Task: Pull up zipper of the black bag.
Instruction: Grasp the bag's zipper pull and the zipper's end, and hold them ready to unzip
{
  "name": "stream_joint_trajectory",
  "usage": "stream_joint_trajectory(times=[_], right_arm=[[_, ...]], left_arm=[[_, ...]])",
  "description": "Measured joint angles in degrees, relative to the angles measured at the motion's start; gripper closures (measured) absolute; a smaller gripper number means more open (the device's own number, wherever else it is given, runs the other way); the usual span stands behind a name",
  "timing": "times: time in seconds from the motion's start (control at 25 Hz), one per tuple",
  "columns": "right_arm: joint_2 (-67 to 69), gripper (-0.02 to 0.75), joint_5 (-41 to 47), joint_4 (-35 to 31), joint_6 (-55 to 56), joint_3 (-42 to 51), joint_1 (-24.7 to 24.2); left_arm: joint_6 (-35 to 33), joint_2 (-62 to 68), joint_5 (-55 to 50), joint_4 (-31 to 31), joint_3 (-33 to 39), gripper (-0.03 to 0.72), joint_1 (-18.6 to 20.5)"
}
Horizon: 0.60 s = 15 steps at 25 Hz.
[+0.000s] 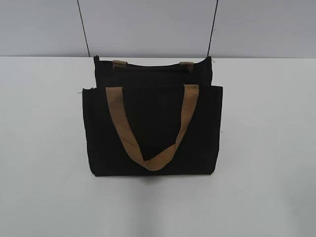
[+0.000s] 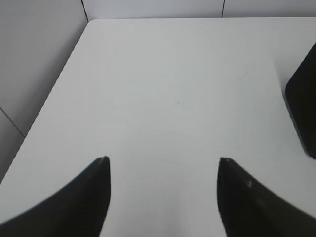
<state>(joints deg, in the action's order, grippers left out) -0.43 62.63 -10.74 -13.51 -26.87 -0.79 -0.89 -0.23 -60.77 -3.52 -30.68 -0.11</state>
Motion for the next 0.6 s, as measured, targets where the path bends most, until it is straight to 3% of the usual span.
stream_joint_trajectory(times=[0.6], right_arm=[[0.00, 0.142, 0.00, 0.00, 0.00, 0.00, 0.00]], left_arm=[[0.00, 0.00, 0.00, 0.00, 0.00, 0.261, 0.00]])
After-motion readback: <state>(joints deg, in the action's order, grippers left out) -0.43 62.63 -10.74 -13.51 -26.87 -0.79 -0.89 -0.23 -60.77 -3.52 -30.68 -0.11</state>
